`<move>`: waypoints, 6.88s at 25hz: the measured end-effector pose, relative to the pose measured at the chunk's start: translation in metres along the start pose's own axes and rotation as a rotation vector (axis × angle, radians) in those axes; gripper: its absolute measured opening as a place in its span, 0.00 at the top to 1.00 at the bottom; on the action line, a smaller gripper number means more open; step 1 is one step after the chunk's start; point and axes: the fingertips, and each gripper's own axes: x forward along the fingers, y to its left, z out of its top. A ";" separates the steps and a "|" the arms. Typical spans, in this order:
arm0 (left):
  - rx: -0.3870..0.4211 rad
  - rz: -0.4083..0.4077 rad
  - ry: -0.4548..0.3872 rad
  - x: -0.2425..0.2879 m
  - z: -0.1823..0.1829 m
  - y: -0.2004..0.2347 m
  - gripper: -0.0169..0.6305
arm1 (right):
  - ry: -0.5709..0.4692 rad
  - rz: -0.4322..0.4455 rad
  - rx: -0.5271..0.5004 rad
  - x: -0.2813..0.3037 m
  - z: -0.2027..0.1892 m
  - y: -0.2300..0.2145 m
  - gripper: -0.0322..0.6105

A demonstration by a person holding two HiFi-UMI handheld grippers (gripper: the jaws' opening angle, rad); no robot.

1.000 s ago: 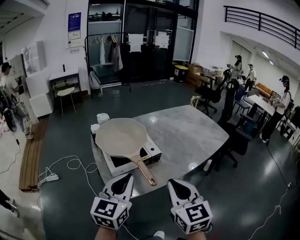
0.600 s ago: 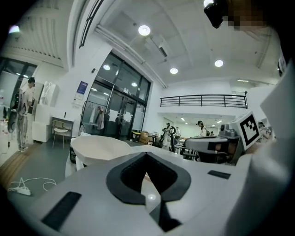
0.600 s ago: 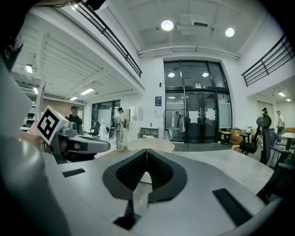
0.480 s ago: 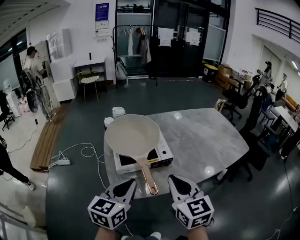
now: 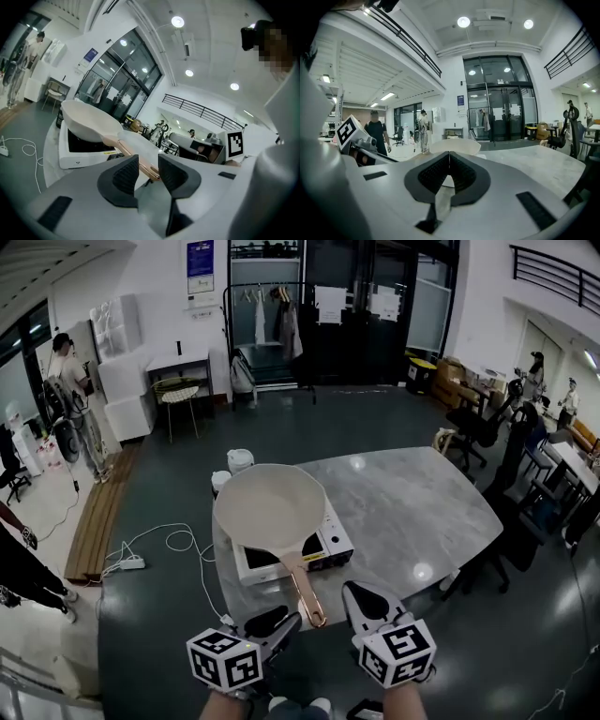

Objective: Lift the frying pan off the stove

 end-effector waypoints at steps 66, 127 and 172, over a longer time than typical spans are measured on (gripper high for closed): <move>-0.687 -0.081 -0.088 0.041 -0.038 -0.006 0.76 | 0.564 0.919 0.812 0.132 -0.074 0.062 0.50; -0.319 -0.126 -0.133 0.039 0.053 -0.063 0.75 | 0.441 1.096 0.515 0.116 0.060 0.084 0.53; -0.148 -0.511 0.160 0.073 0.074 -0.081 0.73 | 0.171 0.653 0.615 0.115 0.087 -0.018 0.51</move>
